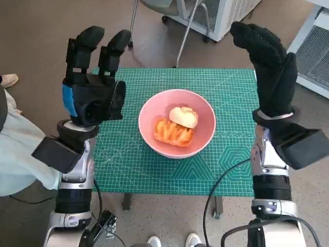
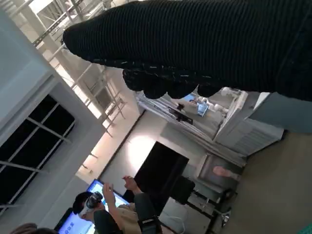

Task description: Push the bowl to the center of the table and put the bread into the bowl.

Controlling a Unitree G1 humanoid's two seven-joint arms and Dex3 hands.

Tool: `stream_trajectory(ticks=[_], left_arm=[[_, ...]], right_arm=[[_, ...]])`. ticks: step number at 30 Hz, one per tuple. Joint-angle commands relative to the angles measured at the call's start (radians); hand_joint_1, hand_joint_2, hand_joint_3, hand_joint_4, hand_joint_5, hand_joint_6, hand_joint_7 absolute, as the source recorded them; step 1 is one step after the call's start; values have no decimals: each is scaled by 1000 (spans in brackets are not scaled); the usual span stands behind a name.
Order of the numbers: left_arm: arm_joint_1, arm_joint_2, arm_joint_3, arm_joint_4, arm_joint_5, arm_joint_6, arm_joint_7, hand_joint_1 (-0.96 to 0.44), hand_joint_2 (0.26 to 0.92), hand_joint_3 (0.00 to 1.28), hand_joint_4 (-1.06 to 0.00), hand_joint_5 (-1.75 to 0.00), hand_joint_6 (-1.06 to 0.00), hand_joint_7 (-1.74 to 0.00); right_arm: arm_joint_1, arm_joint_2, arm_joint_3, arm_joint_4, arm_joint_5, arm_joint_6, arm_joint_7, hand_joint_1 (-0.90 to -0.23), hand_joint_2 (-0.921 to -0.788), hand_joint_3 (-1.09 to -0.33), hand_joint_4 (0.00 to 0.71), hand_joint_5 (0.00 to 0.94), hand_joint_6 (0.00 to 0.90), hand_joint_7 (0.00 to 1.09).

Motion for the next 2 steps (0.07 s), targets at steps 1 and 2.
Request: stream_trajectory(ticks=[1,2], left_arm=[[8,-10,-6,20,5,-27,12,69,478,1077,-179,-747,-164,-931],[8,-11,-6,22,6,-29,13,70,480,1075,-180,-750,-165,-932]], right_arm=[[8,0,3,12,7,2,6,-585,-921,-646,368,2,90,740],[9,0,3,13,8,1,7,-584,-921,-646,367,2,90,741]])
